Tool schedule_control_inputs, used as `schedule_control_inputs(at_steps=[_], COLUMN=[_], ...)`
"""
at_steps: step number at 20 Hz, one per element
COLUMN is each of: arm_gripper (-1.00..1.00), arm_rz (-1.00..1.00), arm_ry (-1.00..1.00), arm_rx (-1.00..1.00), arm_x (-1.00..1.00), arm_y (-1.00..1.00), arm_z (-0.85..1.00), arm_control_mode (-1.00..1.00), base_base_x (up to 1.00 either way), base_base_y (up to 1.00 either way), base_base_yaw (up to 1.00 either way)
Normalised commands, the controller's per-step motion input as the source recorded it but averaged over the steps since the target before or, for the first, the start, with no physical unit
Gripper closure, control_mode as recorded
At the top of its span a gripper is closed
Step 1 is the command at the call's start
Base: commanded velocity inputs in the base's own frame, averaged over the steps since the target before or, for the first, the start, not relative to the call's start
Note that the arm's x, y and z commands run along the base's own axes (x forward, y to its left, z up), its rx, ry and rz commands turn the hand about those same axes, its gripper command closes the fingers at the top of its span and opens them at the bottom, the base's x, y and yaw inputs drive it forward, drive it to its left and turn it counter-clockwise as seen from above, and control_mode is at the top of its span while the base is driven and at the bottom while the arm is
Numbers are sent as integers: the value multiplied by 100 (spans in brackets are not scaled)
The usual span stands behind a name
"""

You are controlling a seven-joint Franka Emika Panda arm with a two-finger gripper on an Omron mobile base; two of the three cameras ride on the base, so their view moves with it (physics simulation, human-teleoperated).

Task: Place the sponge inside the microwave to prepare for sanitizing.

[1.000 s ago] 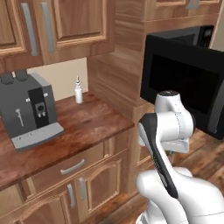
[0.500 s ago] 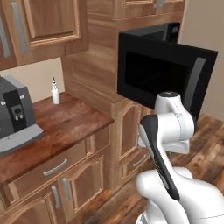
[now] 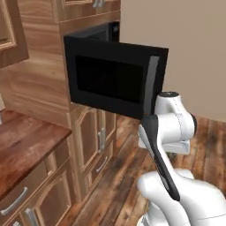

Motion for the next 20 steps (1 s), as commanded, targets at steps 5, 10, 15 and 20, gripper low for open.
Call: schedule_control_inputs(at_steps=[5,10,15,20], arm_gripper=[100,100,100,100], arm_rz=[0,0,0,0], arm_ry=[0,0,0,0], arm_rx=[0,0,0,0], arm_x=[0,0,0,0], arm_y=[0,0,0,0], arm_z=[0,0,0,0], arm_control_mode=[100,100,100,100], base_base_x=[-49,-11,41,88], base_base_y=[-51,-50,-28,-52], base_base_yaw=[-52,-54,-38,5])
